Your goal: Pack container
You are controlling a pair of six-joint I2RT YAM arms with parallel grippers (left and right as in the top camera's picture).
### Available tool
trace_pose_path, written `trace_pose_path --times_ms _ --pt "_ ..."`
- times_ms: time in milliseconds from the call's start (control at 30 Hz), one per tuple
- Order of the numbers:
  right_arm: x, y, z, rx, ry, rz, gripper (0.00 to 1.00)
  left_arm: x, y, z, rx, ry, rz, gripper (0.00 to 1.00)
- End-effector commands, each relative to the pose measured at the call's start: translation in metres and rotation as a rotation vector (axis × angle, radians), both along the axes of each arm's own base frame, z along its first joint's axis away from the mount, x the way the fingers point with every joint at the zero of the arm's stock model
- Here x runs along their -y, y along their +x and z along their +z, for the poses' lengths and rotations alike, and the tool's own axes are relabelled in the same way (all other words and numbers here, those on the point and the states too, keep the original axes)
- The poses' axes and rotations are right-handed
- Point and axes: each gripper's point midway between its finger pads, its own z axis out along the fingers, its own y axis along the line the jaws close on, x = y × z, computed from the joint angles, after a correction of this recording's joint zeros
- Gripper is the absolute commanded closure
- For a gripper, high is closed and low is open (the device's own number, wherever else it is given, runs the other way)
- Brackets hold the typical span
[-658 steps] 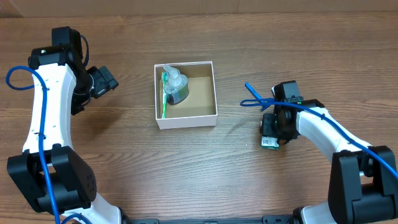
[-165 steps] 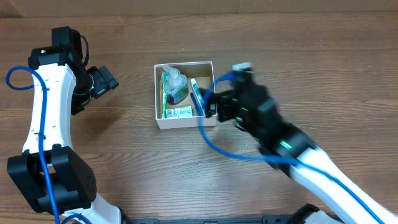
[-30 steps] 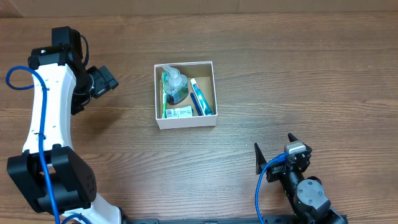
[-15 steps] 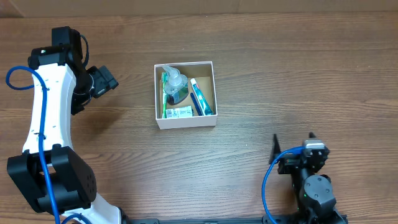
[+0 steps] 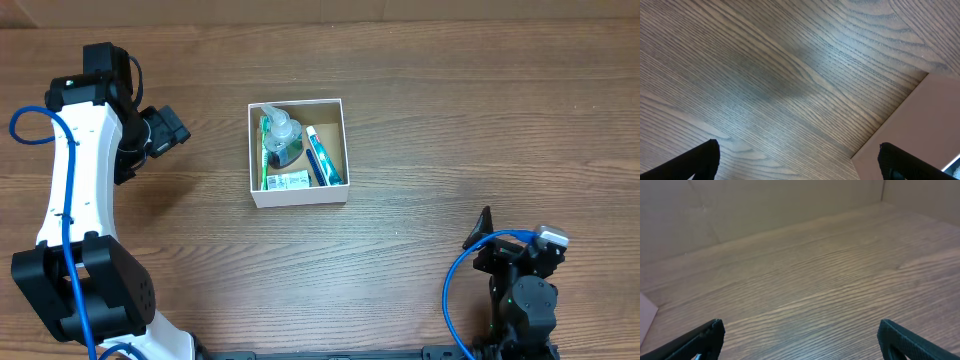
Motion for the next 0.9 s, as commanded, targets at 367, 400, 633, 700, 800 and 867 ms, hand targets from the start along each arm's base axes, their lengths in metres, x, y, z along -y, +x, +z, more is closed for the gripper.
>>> trace_pose_path --times_ms 367,400,633,700,800,867 --pt "-0.017 0.004 -0.003 0.023 0.138 0.079 0.0 -0.002 0.002 0.017 0.047 0.009 0.015 0.0" --pt "-0.017 0.004 -0.003 0.023 0.138 0.079 0.0 -0.002 0.002 0.017 0.048 0.01 0.015 0.0" --pt "-0.017 0.004 -0.003 0.023 0.139 0.079 0.0 -0.002 0.002 0.017 0.048 0.01 0.015 0.0" --pt "-0.017 0.004 -0.003 0.023 0.139 0.079 0.0 -0.002 0.002 0.017 0.047 0.009 0.015 0.0" --pt "-0.017 0.004 -0.003 0.023 0.139 0.079 0.0 0.006 0.006 0.017 0.068 -0.046 0.032 0.0" --pt "-0.017 0.004 -0.003 0.023 0.139 0.079 0.0 0.007 -0.003 0.016 0.03 -0.039 -0.024 0.0"
